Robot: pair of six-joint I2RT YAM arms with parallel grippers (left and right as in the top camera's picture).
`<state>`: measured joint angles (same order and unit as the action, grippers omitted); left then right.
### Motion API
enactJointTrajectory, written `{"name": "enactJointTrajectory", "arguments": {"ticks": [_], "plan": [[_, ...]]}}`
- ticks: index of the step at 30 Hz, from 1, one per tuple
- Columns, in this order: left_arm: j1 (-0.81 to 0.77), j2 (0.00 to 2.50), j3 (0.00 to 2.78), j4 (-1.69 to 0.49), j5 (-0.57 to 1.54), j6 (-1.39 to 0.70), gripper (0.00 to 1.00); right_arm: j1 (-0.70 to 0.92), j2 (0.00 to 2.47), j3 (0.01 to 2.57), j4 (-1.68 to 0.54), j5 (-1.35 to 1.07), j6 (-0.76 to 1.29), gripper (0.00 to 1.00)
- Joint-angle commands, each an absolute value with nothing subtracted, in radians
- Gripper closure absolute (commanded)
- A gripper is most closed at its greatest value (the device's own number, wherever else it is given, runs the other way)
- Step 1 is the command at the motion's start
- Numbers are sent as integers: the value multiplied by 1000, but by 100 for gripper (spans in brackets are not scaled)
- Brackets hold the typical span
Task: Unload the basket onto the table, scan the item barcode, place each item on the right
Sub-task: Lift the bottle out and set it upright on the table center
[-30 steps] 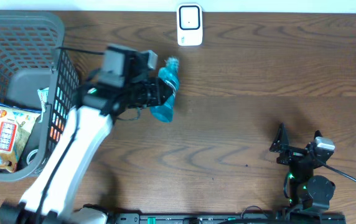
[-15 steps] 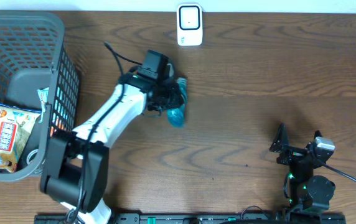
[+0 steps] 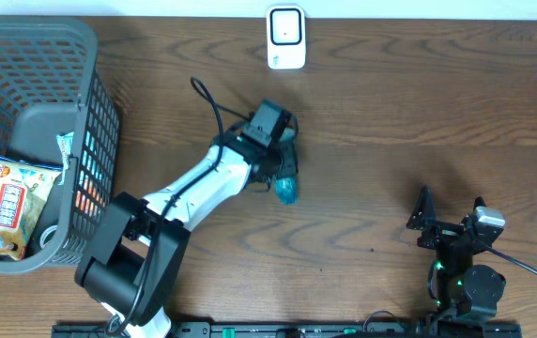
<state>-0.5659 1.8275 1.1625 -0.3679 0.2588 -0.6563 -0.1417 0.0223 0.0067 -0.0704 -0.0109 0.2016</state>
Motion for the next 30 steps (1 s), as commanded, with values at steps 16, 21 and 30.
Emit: {"name": "enactJointTrajectory", "arguments": {"ticks": [16, 21, 30], "plan": [[-563, 1731, 1111, -404, 249, -675, 2, -137, 20, 6, -75, -9, 209, 1], [-491, 1581, 1280, -607, 210, -535, 2, -137, 20, 6, -75, -9, 209, 1], [-186, 1339, 1601, -976, -145, -483, 2, -137, 20, 6, -75, -9, 209, 1]]}}
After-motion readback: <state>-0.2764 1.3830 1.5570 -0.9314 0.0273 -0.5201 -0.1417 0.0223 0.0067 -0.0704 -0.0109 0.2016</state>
